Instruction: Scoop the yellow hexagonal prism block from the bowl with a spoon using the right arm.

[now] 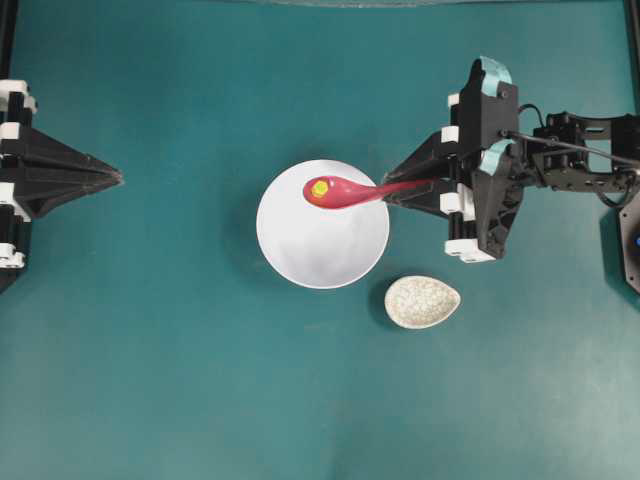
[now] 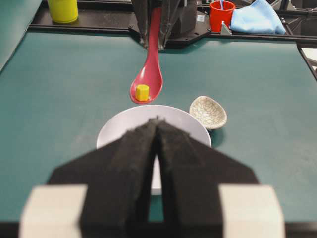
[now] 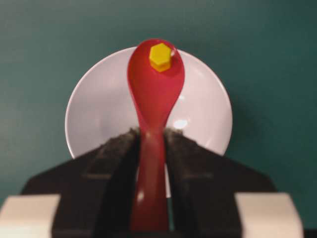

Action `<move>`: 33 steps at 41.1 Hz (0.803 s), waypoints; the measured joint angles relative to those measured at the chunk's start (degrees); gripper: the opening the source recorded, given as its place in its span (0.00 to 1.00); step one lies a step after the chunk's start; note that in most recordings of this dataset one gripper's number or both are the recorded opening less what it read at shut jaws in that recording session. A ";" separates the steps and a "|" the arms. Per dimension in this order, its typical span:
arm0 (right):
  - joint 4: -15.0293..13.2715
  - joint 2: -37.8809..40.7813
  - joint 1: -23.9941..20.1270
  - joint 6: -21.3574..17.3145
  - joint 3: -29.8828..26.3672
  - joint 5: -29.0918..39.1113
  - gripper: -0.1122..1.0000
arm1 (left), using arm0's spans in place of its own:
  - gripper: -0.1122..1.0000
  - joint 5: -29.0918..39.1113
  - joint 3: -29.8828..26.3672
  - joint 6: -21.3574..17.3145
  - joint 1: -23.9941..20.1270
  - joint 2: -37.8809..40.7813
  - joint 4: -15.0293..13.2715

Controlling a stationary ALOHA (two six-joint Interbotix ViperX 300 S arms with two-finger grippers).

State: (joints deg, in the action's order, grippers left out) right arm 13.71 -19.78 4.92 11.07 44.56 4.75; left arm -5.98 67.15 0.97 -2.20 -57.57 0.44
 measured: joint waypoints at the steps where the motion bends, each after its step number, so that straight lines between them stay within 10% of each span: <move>1: -0.18 -0.09 0.00 -0.09 0.00 0.00 0.32 | 0.10 0.00 0.00 0.00 0.09 0.00 0.00; 33: -1.67 0.00 0.00 0.53 -0.79 -5.10 0.32 | 0.10 0.00 0.00 0.09 0.00 0.00 0.09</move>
State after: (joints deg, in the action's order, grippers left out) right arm 12.04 -19.78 4.92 11.60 43.77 -0.35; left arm -5.98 67.15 1.05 -2.20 -57.57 0.53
